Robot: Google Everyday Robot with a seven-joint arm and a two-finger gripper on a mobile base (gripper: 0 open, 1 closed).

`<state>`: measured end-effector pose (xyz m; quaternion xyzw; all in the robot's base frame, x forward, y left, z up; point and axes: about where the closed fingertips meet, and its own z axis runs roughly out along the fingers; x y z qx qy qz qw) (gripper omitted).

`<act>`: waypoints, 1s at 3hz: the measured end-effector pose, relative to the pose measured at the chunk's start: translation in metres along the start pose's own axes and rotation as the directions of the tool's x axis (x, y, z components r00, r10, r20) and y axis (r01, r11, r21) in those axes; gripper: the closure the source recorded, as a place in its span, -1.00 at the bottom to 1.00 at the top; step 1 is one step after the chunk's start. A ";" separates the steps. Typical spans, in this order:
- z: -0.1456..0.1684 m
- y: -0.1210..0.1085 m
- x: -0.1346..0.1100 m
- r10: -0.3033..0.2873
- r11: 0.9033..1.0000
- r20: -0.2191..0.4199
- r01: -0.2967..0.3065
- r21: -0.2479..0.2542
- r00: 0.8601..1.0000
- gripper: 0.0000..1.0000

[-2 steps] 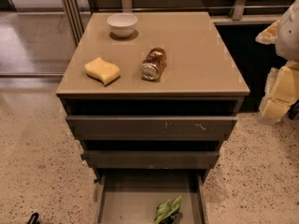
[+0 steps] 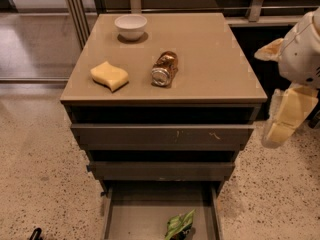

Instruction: Pick green rice chip bag from bottom drawer and place on counter

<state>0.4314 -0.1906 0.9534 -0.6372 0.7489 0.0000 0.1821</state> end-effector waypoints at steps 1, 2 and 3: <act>0.055 0.038 -0.006 -0.058 0.995 0.158 0.069 -0.066 0.986 -1.00; 0.099 0.084 -0.008 -0.059 0.982 0.325 0.113 -0.150 0.944 -1.00; 0.103 0.096 -0.017 -0.094 0.975 0.399 0.165 -0.148 0.912 -1.00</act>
Offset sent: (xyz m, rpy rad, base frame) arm -0.0953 0.0747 -0.1610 0.5602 0.1372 0.3625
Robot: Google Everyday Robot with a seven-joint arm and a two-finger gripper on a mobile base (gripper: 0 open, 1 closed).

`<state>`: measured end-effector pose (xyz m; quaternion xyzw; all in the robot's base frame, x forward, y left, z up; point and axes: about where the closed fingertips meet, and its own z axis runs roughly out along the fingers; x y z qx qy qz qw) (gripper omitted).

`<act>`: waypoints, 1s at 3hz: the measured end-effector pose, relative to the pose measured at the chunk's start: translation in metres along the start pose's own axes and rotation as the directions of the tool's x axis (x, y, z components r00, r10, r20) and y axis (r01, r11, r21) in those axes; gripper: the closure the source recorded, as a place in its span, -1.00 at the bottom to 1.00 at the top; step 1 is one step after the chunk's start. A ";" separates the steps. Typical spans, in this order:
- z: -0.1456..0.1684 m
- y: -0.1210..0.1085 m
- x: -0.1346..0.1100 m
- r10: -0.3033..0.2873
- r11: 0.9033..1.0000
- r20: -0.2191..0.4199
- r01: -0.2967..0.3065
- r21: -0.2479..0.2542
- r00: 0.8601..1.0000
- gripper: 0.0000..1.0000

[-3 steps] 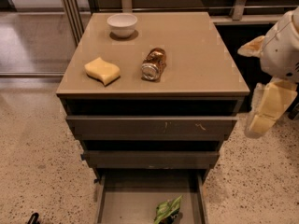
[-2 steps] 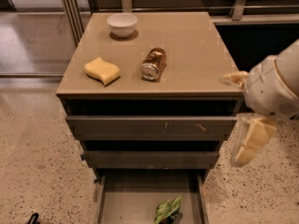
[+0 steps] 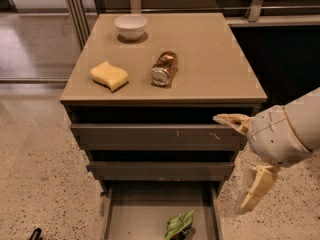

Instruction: Pick green rice chip bag from bottom drawer and place on counter

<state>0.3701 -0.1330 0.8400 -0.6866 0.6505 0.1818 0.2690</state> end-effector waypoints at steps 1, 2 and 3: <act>0.006 0.001 0.003 0.047 0.998 -0.011 -0.046 0.040 0.999 -1.00; 0.045 0.014 0.027 0.129 0.990 0.024 -0.130 0.047 0.991 -1.00; 0.124 0.055 0.082 0.260 0.966 0.135 -0.257 -0.039 0.956 -1.00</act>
Offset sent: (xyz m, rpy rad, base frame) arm -0.0375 0.0084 -0.1845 0.1001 0.2017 -0.2484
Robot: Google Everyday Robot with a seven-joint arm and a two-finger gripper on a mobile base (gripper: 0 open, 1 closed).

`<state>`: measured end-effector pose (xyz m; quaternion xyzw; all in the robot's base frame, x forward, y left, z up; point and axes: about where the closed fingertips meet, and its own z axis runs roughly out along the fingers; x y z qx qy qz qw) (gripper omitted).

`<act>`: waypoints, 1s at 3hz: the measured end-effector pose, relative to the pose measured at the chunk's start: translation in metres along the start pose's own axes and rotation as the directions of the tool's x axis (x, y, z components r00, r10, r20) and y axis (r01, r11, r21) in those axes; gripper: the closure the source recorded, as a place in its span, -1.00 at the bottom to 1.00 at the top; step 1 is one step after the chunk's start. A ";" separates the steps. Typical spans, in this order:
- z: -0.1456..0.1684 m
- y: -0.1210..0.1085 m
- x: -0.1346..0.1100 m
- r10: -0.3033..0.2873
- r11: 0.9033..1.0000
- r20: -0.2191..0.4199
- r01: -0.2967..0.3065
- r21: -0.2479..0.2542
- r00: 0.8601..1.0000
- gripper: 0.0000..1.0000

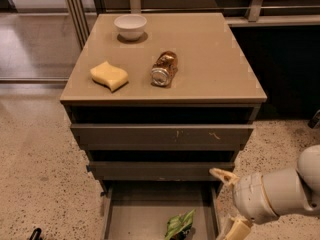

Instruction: Pick green rice chip bag from bottom drawer and place on counter

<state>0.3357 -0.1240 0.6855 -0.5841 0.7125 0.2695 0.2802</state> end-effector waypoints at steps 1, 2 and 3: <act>0.039 0.010 0.036 0.062 0.995 0.074 -0.056 -0.081 0.995 -1.00; 0.046 0.012 0.041 0.077 0.993 0.087 -0.068 -0.100 0.993 -1.00; 0.050 0.020 0.044 0.085 0.995 0.079 -0.082 -0.051 0.993 -1.00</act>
Offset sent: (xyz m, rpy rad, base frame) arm -0.0116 0.0045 -0.0474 0.0839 0.0744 0.0090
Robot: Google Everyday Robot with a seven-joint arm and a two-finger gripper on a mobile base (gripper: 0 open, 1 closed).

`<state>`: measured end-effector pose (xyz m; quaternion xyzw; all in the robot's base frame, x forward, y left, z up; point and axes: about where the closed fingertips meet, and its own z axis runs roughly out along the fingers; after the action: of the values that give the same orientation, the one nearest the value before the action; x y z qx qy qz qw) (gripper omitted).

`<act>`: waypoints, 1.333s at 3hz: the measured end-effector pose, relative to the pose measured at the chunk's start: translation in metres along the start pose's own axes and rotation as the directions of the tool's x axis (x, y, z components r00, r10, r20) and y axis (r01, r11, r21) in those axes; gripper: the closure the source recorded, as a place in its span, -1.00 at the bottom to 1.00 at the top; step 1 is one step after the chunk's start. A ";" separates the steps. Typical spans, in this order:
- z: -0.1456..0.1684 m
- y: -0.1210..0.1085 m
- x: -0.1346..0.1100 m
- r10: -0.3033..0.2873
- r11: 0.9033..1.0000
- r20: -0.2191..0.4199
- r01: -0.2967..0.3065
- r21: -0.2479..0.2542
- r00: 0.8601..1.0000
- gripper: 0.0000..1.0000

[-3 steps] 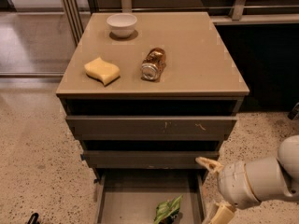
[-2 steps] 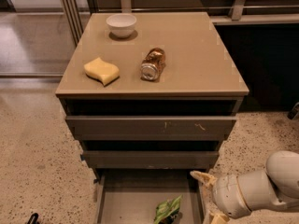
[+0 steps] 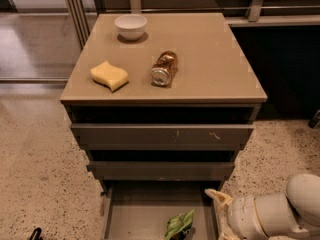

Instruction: Pick green rice chip bag from bottom drawer and place on counter

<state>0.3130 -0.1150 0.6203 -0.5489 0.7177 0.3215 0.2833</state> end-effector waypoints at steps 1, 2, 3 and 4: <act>0.018 -0.009 0.018 0.012 1.000 0.011 -0.012 0.026 1.000 -1.00; 0.042 -0.032 0.043 0.046 0.999 0.053 -0.046 -0.001 0.998 -1.00; 0.074 -0.058 0.070 0.112 0.993 0.127 -0.105 -0.061 0.985 -1.00; 0.074 -0.058 0.070 0.112 0.993 0.127 -0.105 -0.061 0.986 -1.00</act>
Offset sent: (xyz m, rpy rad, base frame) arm 0.0517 -0.0034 -0.1174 0.1313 0.0775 -0.0581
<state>0.3562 -0.1113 0.5117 -0.4941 0.7177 0.3909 0.2966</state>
